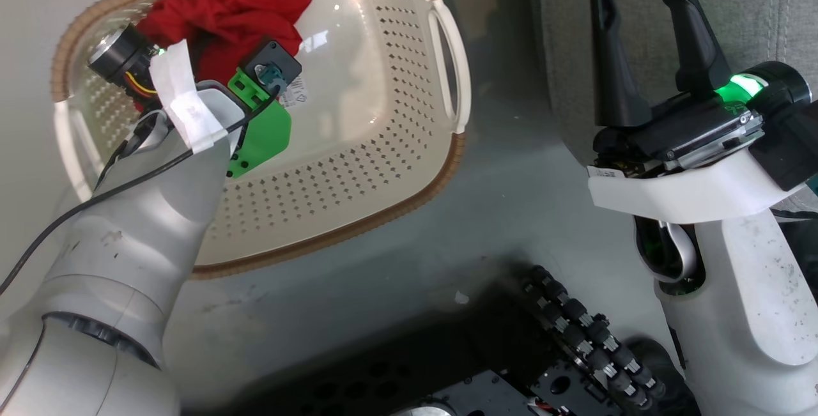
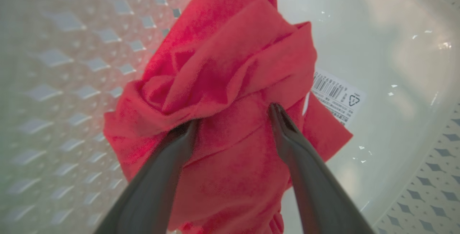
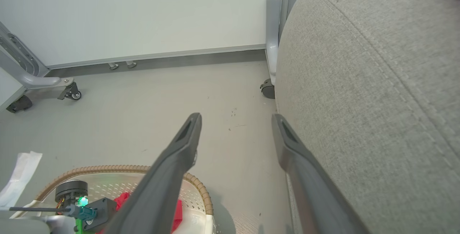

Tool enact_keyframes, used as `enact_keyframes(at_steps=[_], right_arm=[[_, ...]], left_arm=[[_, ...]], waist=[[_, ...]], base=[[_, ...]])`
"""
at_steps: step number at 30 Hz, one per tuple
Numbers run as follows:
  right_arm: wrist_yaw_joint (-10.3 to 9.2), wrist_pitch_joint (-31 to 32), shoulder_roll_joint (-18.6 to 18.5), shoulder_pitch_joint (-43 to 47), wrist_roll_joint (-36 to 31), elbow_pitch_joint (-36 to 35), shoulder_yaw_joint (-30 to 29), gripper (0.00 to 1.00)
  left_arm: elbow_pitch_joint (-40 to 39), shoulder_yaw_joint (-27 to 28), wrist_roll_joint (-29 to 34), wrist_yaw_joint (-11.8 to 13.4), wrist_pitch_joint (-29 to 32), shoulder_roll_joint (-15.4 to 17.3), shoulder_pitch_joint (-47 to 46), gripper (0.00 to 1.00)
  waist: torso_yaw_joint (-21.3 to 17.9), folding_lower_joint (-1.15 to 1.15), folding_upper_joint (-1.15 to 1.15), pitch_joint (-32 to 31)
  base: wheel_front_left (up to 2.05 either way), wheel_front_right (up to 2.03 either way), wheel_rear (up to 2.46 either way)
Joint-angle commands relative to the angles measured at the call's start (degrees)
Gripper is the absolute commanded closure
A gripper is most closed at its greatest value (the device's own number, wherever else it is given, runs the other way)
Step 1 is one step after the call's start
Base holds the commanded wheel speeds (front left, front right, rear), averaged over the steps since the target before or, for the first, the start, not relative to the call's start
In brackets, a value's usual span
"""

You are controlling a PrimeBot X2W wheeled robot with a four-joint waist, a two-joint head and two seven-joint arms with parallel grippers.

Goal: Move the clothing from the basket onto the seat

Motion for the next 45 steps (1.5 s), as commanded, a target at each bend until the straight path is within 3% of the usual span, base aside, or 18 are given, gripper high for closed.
enact_keyframes(at_steps=[1, 7, 8, 9, 13, 21, 30, 35, 39, 45], right_arm=[[-0.04, -0.3, 0.1, -0.6, 0.2, -0.2, 0.1, 0.0], [-0.04, -0.3, 0.3, 0.8, 0.5, -0.5, 0.3, 0.0], [-0.04, -0.3, 0.3, 1.0, 0.5, -0.6, 0.3, 0.0], [-0.04, -0.3, 0.3, 1.0, 0.5, -0.6, 0.3, 0.0], [-0.04, -0.3, 0.4, 0.8, 0.4, -0.9, 0.2, 0.0], [-0.04, -0.3, 0.2, -0.1, -0.2, -0.9, -0.3, 0.0], [-0.04, -0.3, -0.6, 2.6, -1.2, 1.3, 0.1, 0.0], [-0.04, -0.3, -0.9, 4.4, -1.6, 2.6, -0.2, 0.0], [-0.04, -0.3, -1.3, 6.6, -1.9, 3.8, -0.4, 0.0], [-0.04, -0.2, -2.2, 10.0, -2.7, 5.6, -1.0, 0.0]], left_arm=[[0.5, -0.2, -0.2, -0.5, 1.4, 0.8, -0.9, 0.0], [1.0, -0.7, -0.9, -2.5, 7.7, 1.5, -0.1, 0.0], [1.0, -0.9, -1.0, -2.7, 8.5, 1.6, 0.0, 0.39], [1.1, -1.1, -1.0, -2.8, 9.2, 1.6, 0.1, 1.0], [1.1, -1.8, -0.7, -2.5, 10.0, 1.6, 0.0, 1.0], [-0.4, -0.7, -3.1, -1.7, 3.8, -0.5, 0.1, 1.0], [-3.6, 4.9, -12.1, -2.4, -8.3, -3.4, 7.1, 1.0], [-6.3, 7.3, -16.5, -3.1, -12.0, -3.8, 11.1, 1.0], [-10.5, 8.6, -19.1, -2.8, -12.9, -3.9, 14.2, 1.0], [-24.8, 12.7, -21.5, -1.7, -12.9, -3.8, 20.4, 1.0]], waist=[[-1.8, -0.01, 0.0, 1.5], [-2.2, -0.01, 0.0, 1.7], [-2.3, -0.01, 0.0, 1.7], [-2.3, -0.01, 0.0, 1.7], [-2.4, -0.01, 0.0, 1.6], [-1.5, -0.01, 0.0, -0.7], [2.0, -0.01, 0.0, -10.1], [3.6, -0.01, 0.0, -15.7], [5.2, -0.01, 0.0, -20.7], [8.0, -0.01, 0.0, -27.9]], base=[[0.0, 0.0, 0.0], [0.0, 0.0, 0.0], [0.0, 0.0, 0.0], [0.0, 0.0, 0.0], [0.0, 0.0, 0.0], [0.0, 0.0, 0.0], [0.0, 0.0, 0.0], [0.0, 0.0, 0.0], [0.0, 0.0, 0.0], [0.0, 0.0, 0.0]])
